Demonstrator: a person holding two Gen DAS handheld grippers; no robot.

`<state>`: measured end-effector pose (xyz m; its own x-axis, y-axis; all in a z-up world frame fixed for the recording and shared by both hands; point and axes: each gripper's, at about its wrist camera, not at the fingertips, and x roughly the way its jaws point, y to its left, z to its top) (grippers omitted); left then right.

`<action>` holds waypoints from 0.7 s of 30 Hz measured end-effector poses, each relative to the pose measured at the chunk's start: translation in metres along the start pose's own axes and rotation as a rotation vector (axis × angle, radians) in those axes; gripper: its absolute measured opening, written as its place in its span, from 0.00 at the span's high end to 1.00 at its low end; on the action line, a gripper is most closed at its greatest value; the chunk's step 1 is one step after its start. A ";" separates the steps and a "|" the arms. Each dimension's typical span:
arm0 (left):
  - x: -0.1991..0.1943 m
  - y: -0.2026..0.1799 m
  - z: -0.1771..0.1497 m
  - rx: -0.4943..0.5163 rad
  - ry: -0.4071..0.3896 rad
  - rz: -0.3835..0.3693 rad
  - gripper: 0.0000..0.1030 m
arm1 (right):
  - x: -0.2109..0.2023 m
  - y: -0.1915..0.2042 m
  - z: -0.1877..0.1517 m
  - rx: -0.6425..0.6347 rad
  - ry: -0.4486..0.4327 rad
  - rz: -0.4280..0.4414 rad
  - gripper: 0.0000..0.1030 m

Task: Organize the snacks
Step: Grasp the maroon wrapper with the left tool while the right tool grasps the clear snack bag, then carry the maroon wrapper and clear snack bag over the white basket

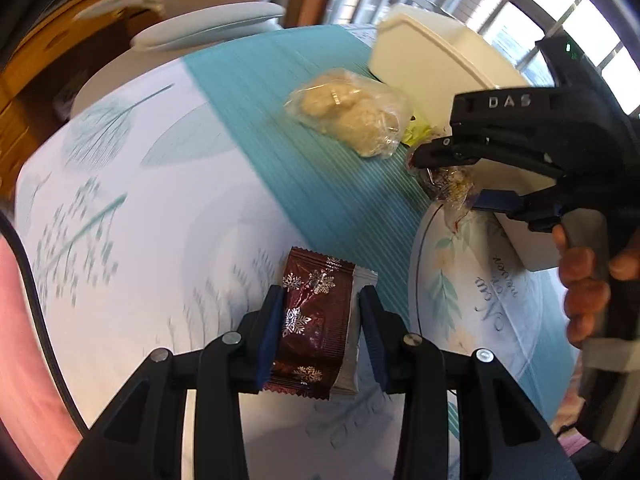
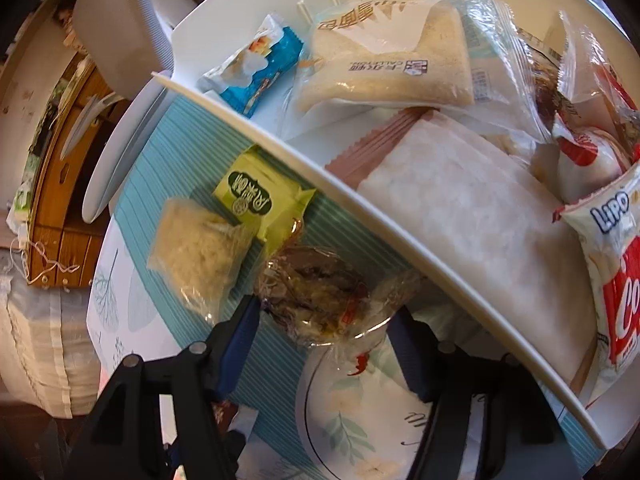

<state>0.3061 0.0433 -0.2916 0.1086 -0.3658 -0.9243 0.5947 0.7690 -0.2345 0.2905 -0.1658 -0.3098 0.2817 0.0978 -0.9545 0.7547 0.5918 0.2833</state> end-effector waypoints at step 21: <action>-0.091 -0.036 -0.088 -0.270 -0.089 0.022 0.64 | -0.077 -0.029 -0.082 -0.224 0.059 0.162 0.47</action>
<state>0.2050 0.0953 -0.2253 0.1956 -0.3834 -0.9027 0.3595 0.8844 -0.2977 0.1987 -0.1248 -0.2518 0.3486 0.2481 -0.9038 0.5508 0.7261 0.4117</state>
